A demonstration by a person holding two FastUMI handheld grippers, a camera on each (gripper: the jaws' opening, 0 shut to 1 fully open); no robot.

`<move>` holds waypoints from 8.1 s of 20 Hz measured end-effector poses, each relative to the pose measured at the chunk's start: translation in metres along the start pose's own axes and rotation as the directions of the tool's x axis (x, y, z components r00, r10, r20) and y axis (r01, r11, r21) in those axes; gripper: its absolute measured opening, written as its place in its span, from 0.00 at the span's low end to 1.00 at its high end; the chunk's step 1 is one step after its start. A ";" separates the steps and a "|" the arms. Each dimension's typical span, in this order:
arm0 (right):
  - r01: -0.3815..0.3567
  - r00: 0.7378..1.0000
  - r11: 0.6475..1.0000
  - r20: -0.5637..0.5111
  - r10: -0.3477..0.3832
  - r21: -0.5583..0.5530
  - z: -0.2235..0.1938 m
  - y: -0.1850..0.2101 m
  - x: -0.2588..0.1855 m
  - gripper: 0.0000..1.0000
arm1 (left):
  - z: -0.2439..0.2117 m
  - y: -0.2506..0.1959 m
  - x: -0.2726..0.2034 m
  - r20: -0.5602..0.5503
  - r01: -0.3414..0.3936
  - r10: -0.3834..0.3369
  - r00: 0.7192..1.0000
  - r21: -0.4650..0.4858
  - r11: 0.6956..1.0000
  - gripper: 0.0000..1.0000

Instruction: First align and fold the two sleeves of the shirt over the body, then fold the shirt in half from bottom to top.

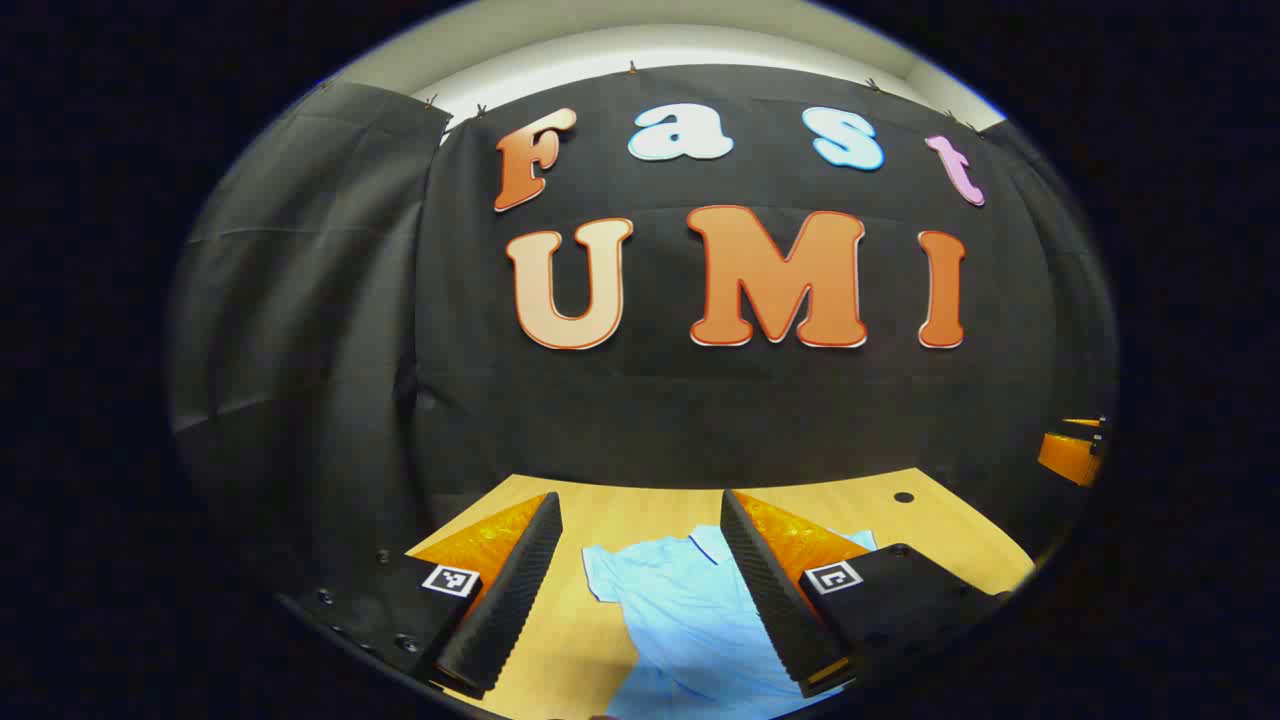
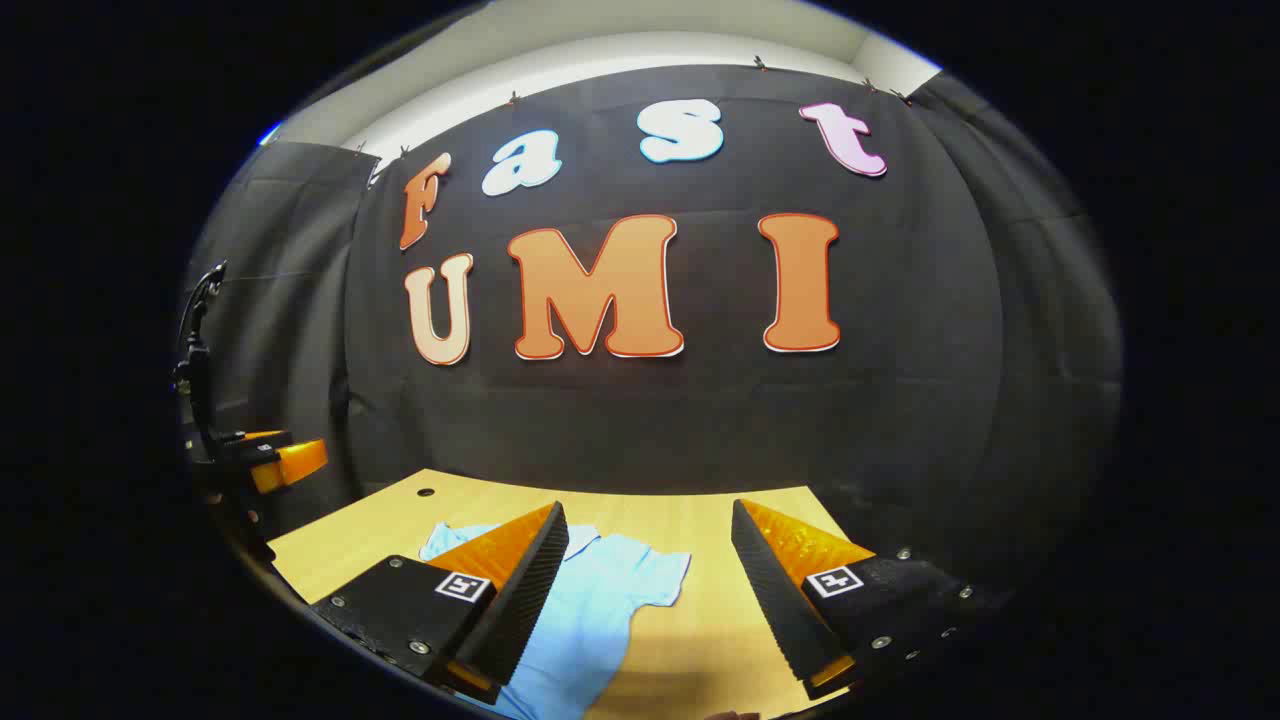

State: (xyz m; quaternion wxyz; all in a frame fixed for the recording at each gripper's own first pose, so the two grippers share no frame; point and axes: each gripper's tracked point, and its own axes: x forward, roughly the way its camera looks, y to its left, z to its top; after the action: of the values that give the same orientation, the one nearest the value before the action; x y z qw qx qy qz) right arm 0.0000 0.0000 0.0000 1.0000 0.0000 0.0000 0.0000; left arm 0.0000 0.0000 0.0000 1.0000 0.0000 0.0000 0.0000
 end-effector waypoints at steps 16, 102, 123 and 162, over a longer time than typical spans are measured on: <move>0.210 0.958 0.977 -0.203 -0.201 0.023 -0.022 0.013 0.100 0.99 | -0.006 0.061 0.168 -0.042 0.082 -0.084 0.996 -0.048 0.995 1.00; -0.111 0.408 0.935 -0.843 0.351 0.336 -0.213 0.247 0.220 0.47 | -0.093 0.134 0.214 -0.221 -0.018 0.008 0.975 -0.044 0.999 1.00; -0.079 0.701 0.970 -0.679 0.217 0.228 -0.117 0.138 0.200 0.99 | -0.156 0.067 0.245 -0.667 0.102 -0.196 0.719 -0.178 0.979 1.00; 0.116 0.723 0.957 -0.683 0.103 0.267 -0.131 0.048 0.140 0.99 | -0.293 0.031 0.333 -0.935 0.039 -0.090 0.343 -0.082 0.996 0.06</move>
State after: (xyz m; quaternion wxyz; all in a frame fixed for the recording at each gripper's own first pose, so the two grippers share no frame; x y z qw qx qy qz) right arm 0.1397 0.0477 -0.1314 0.9165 0.1471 0.3720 -0.0035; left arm 0.3334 0.0306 -0.2926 0.8192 -0.0225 0.5717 -0.0395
